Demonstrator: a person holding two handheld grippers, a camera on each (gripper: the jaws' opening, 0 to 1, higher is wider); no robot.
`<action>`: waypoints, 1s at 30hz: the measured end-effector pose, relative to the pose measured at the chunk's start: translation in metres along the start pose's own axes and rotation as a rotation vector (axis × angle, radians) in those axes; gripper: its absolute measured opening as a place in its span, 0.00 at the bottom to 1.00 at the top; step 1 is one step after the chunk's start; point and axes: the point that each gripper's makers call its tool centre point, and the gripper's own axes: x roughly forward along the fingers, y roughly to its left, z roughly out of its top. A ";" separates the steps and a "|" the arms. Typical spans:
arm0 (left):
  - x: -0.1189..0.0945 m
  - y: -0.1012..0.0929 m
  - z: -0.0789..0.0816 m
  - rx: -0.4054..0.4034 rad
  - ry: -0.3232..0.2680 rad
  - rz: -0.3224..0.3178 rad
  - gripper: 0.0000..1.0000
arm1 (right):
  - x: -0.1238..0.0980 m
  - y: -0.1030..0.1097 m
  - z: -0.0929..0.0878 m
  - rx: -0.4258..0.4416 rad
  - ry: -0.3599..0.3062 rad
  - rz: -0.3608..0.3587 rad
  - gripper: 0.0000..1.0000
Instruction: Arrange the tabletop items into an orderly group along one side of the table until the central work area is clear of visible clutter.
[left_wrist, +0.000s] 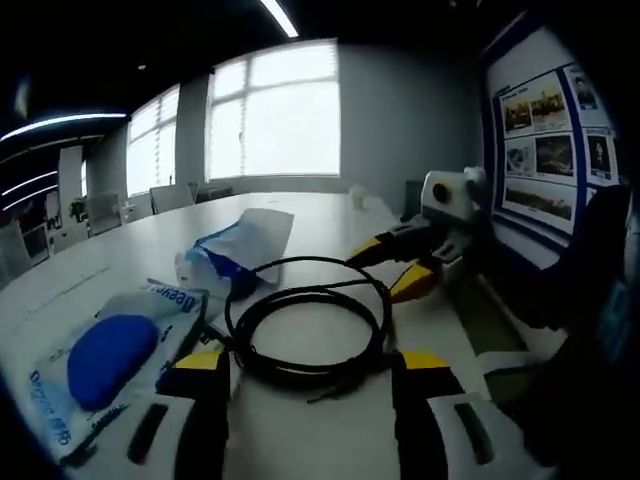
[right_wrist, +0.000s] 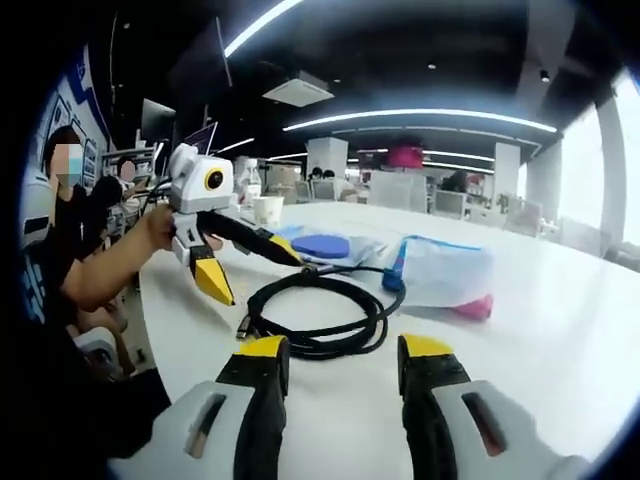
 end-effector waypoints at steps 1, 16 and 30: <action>-0.001 -0.001 0.000 -0.002 -0.002 0.001 0.68 | 0.000 0.000 0.000 -0.001 0.001 -0.002 0.50; -0.042 -0.001 0.002 -0.010 -0.003 0.048 1.00 | -0.012 -0.006 -0.006 -0.043 0.083 -0.090 1.00; -0.106 0.001 -0.014 -0.053 -0.052 0.115 1.00 | -0.038 -0.017 -0.014 0.003 0.099 -0.144 1.00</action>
